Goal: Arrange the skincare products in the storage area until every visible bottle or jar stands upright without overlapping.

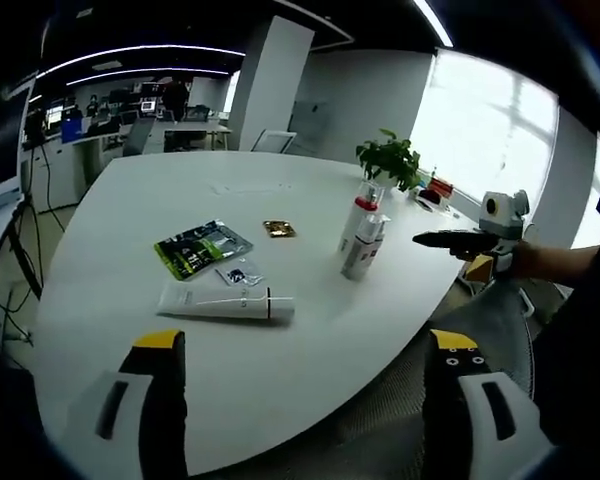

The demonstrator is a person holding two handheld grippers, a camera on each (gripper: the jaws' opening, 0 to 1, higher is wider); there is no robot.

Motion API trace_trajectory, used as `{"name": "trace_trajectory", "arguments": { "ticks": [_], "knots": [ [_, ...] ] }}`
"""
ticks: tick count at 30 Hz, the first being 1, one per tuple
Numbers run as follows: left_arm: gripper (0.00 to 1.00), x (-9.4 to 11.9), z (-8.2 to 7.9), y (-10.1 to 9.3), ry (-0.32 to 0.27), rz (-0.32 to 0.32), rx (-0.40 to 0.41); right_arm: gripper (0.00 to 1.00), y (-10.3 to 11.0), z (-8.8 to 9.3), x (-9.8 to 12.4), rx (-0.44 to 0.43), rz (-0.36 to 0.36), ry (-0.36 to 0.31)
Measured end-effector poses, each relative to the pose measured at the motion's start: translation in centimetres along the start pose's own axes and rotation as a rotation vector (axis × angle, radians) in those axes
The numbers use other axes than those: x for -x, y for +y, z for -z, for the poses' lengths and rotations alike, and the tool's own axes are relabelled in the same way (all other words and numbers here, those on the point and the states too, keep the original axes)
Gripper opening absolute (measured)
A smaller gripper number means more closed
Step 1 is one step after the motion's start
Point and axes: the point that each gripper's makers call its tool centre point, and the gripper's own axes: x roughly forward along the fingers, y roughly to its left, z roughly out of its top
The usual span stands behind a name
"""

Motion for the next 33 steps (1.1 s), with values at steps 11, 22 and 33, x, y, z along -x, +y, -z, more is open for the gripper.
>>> {"name": "trace_trajectory", "arguments": {
  "ticks": [11,22,33],
  "knots": [
    [0.92,0.3,-0.5,0.2,-0.041,-0.018,0.007,0.97,3.0,0.1,-4.7,0.103,-0.108,0.097],
    [0.91,0.3,-0.4,0.3,-0.045,-0.022,-0.002,0.95,4.8,0.0,-9.0,0.182,-0.158,0.156],
    [0.9,0.3,-0.1,0.1,-0.038,-0.015,-0.024,0.88,5.4,0.6,-13.4,0.261,-0.163,0.226]
  ]
}}
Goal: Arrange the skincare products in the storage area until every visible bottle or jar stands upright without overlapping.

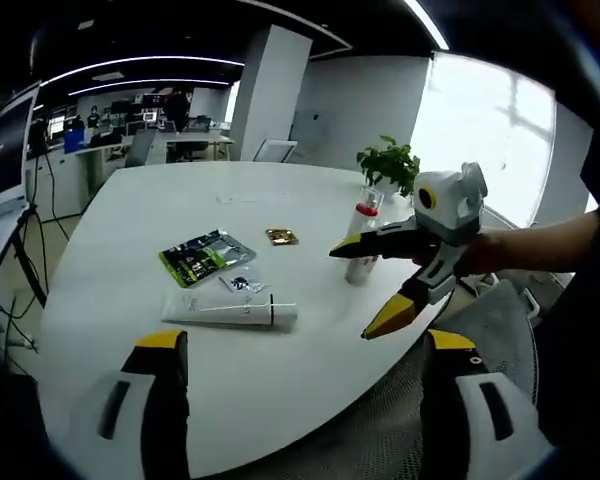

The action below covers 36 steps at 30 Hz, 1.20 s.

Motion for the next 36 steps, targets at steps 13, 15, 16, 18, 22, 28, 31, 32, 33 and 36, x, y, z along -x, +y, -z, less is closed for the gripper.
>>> {"name": "trace_trajectory", "arguments": {
  "ticks": [13,15,16,18,22,28,31,32,33,36],
  "knots": [
    [0.9,-0.2,0.3,0.2,0.01,-0.002,-0.008,0.79,0.2,-0.9,-4.1,0.073,-0.028,0.056],
    [0.9,-0.2,0.4,0.2,0.011,-0.004,-0.01,0.71,0.3,-0.8,-4.7,0.067,-0.035,0.064],
    [0.9,-0.2,0.4,0.2,0.011,-0.003,-0.011,0.68,0.3,-0.6,-5.2,0.065,-0.035,0.071],
    [0.9,-0.2,0.4,0.1,0.014,0.0,-0.007,0.66,-0.1,-0.2,-5.9,0.081,-0.016,0.083],
    [0.9,-0.2,0.5,0.2,0.022,-0.001,-0.006,0.64,-0.3,-0.4,-7.0,0.07,-0.013,0.068],
    [0.9,-0.2,0.6,0.2,0.024,-0.005,0.001,0.62,-0.5,-0.1,-8.9,0.095,-0.009,0.082],
    [0.9,-0.3,0.7,0.2,0.033,-0.007,-0.004,0.6,-0.9,-0.2,-9.6,0.116,0.0,0.082],
    [0.9,-0.3,0.8,0.1,0.037,-0.009,-0.007,0.59,-1.2,-0.2,-9.9,0.122,0.005,0.088],
    [0.9,-0.3,0.8,0.1,0.039,-0.011,-0.01,0.57,-1.3,-0.2,-10.0,0.121,0.005,0.089],
    [0.89,-0.3,0.9,0.2,0.045,-0.019,-0.016,0.53,-2.0,-0.3,-10.4,0.122,0.011,0.101]
  ]
}}
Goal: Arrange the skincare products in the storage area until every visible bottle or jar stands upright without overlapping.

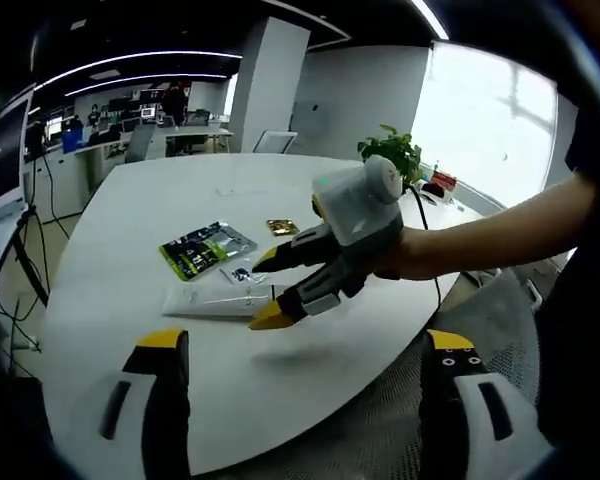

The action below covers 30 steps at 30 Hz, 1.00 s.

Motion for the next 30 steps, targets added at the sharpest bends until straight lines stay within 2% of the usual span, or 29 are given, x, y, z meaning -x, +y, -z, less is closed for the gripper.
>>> {"name": "trace_trajectory", "arguments": {
  "ticks": [4,9,13,18,23,27,30],
  "knots": [
    [0.89,0.3,-0.5,0.2,-0.02,0.0,0.037,0.53,-0.2,-0.4,-0.2,0.007,-0.002,0.0],
    [0.89,0.0,-1.1,-0.5,-0.038,0.015,0.059,0.52,-0.2,-0.6,-1.5,0.022,-0.008,0.008],
    [0.88,-0.4,-0.7,-1.0,-0.015,0.029,0.029,0.51,0.4,0.0,-1.8,0.041,-0.015,0.048],
    [0.86,0.1,-0.7,-0.8,-0.033,0.047,0.045,0.46,-0.1,0.3,-2.3,0.058,-0.004,0.07],
    [0.85,0.1,-0.5,-1.3,-0.028,0.072,0.023,0.4,-0.1,0.9,-2.4,0.07,0.005,0.105],
    [0.85,0.1,-0.6,-1.6,-0.032,0.092,0.018,0.4,-0.1,1.2,-2.3,0.084,0.016,0.119],
    [0.85,0.2,-0.5,-1.9,-0.034,0.114,0.023,0.33,-0.6,1.4,-2.3,0.096,0.041,0.127]
  ]
}}
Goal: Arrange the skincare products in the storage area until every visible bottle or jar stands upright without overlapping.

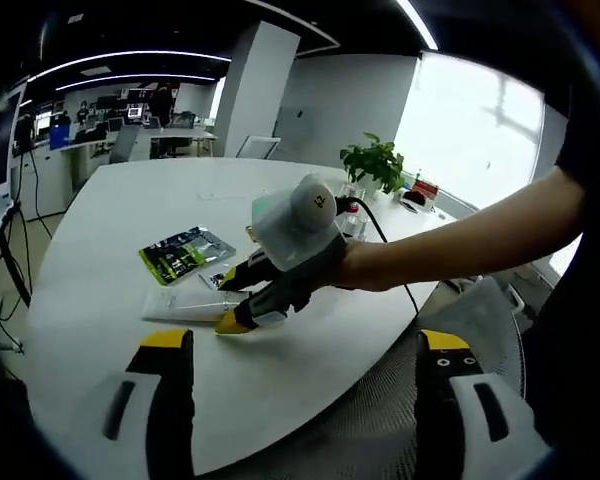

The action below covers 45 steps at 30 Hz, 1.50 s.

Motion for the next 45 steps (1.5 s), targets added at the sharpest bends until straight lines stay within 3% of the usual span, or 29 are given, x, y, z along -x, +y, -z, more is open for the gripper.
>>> {"name": "trace_trajectory", "arguments": {
  "ticks": [4,17,35,45],
  "knots": [
    [0.85,0.0,-0.1,-0.2,-0.01,0.025,0.013,0.32,0.1,0.2,-0.1,0.023,0.008,0.008],
    [0.84,0.0,-0.1,-2.4,-0.011,0.138,-0.013,0.3,0.6,0.8,0.9,-0.045,0.037,0.059],
    [0.84,0.5,0.1,-3.4,-0.005,0.171,-0.014,0.29,1.0,1.2,1.6,-0.099,0.062,0.076],
    [0.84,0.6,0.2,-3.8,0.003,0.205,-0.023,0.29,0.2,1.5,1.9,-0.119,0.089,0.089]
  ]
}}
